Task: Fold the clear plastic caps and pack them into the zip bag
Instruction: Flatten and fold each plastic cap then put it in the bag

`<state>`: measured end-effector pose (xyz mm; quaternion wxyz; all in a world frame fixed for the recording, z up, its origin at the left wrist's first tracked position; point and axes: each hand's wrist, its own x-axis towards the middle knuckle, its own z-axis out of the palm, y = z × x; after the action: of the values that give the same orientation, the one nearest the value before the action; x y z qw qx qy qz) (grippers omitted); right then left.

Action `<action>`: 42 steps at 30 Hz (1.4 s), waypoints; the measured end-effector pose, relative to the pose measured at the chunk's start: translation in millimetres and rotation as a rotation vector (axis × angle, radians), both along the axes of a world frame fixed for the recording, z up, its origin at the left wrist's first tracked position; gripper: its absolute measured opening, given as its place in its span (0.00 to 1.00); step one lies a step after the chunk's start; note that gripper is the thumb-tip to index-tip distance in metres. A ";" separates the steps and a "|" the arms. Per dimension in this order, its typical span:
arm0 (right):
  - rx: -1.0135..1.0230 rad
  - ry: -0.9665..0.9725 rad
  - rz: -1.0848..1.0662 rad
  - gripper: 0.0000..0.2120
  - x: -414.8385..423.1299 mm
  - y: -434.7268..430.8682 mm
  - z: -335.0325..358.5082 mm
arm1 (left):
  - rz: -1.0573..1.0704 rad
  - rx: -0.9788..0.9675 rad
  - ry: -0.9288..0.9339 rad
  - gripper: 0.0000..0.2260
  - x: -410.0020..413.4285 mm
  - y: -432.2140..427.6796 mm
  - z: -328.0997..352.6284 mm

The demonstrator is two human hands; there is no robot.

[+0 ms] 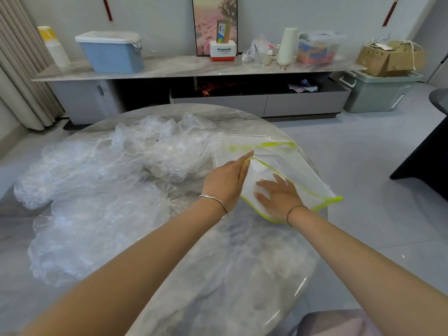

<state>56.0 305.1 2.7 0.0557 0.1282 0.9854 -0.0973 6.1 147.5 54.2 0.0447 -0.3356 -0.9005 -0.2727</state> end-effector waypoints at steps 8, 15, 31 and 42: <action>0.003 -0.091 0.025 0.27 -9.6 -9.3 -4.3 | -0.007 -0.153 -0.046 0.19 -6.8 -10.7 -28.9; -0.057 -0.312 0.216 0.26 34.9 -34.2 -3.0 | -0.064 -0.556 -0.060 0.28 -12.3 -28.1 -50.5; -0.298 -0.055 0.467 0.15 17.5 -122.7 4.2 | 0.339 -0.471 -0.148 0.24 -15.9 -215.9 -54.6; -0.305 0.337 0.497 0.23 4.0 -147.4 26.0 | 0.442 0.162 -0.044 0.08 -20.5 -208.7 -33.5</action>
<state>60.0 157.7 28.7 -0.0673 -0.1438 0.9559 -0.2470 -14.5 -61.2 20.7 0.1103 -0.1196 -0.9280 -0.3352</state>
